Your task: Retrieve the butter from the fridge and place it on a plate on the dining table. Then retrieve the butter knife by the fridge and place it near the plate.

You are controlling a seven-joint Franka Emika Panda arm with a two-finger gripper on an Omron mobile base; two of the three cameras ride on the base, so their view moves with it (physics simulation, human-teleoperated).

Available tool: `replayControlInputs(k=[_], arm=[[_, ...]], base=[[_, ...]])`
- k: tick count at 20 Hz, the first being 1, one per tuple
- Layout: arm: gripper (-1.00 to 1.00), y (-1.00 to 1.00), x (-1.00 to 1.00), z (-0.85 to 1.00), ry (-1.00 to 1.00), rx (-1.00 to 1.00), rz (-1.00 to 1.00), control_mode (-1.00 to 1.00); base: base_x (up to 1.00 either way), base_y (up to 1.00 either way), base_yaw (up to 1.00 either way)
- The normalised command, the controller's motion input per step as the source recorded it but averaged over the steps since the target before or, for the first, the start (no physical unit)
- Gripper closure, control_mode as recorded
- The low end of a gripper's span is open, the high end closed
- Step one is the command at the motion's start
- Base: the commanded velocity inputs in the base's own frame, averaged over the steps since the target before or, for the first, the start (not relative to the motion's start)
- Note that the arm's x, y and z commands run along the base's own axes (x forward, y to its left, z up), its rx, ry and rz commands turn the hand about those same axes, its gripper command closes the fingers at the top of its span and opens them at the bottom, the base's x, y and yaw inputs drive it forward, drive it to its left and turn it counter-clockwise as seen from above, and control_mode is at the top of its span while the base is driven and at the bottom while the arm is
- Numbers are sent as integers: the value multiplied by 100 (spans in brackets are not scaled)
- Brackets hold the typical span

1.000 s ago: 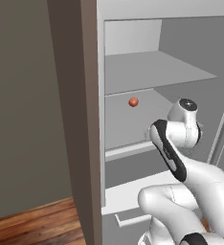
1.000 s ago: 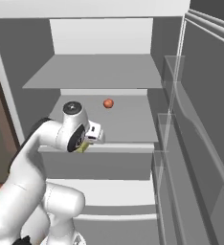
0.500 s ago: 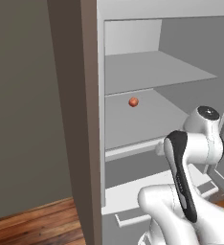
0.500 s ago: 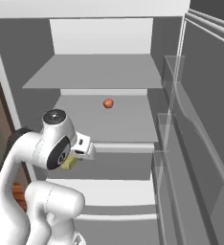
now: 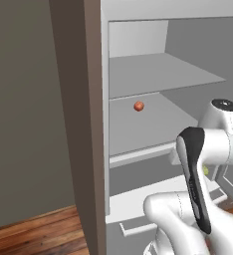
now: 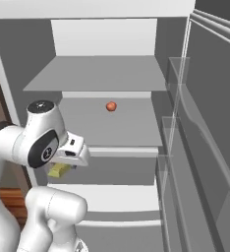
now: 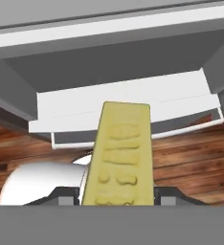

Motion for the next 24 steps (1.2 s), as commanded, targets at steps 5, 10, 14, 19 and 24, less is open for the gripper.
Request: replayControlInputs(k=[5,10,14,19,24], arm=[[100,25,-21,12,4,-1,-2,-100],[100,24,-20,0,-21,0,0,-100],[100,18,-12,3,-29,0,0,-100],[100,1,0,35,-7,0,0,-100],[100,0,-6,52,4,0,0,-100]], base=[[0,0,0],[0,0,0],[0,0,0],[0,0,0],[0,0,0]])
